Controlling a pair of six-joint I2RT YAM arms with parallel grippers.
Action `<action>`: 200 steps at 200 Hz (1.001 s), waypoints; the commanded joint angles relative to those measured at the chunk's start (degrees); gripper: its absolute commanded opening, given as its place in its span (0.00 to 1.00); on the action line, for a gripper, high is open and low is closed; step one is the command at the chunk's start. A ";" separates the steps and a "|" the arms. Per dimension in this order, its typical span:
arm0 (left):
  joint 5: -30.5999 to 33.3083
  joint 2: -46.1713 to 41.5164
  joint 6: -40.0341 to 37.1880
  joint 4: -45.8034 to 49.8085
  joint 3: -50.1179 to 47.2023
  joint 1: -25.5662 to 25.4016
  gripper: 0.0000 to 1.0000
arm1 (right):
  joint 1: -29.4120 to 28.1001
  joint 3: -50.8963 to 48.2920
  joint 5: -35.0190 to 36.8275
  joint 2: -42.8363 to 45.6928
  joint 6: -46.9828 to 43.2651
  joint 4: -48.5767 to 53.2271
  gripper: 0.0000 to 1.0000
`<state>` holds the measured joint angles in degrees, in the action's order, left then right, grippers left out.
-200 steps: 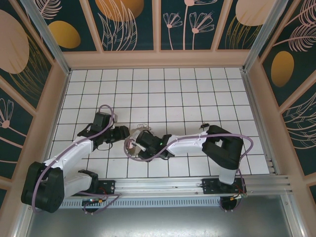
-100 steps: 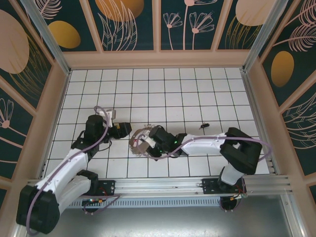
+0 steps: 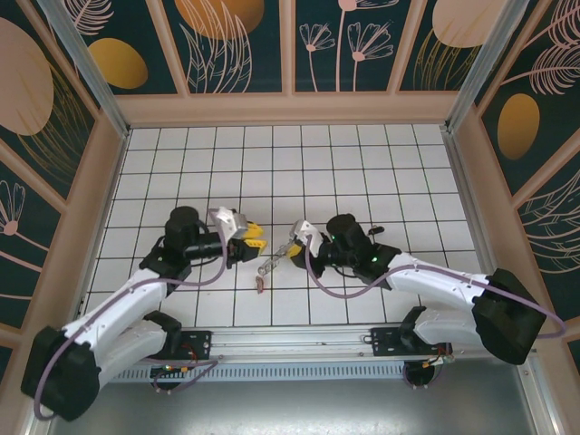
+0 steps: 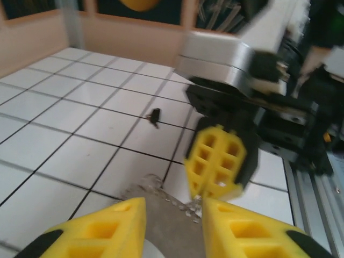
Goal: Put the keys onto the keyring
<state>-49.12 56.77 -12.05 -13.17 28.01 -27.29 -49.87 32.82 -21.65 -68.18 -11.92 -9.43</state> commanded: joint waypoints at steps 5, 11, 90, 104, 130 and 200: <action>-5.47 4.51 -13.46 4.11 2.29 -1.51 0.32 | 0.91 0.04 -2.95 1.47 -3.80 -2.31 0.00; -5.75 5.26 -14.38 3.94 2.46 -2.01 0.33 | 1.00 0.13 -2.87 1.64 -3.79 -2.28 0.00; -3.54 9.58 -19.25 5.71 2.97 -5.25 0.32 | 1.66 1.28 -2.52 1.69 -4.65 -0.76 0.00; -0.39 9.95 -19.60 5.21 3.28 -6.37 0.32 | 1.61 1.46 -2.69 1.51 -4.51 -0.76 0.00; 3.65 11.46 -19.94 6.62 5.09 -6.98 0.24 | 1.61 1.90 -2.78 1.15 -4.55 -0.59 0.00; 9.83 13.50 -18.45 6.40 6.13 -9.93 0.18 | 1.44 2.43 -0.87 0.86 -3.08 -1.32 0.00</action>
<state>-41.98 69.19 -30.76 -6.63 32.49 -35.31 -48.66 33.17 -22.37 -68.01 -15.09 -8.67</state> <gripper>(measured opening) 0.164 0.051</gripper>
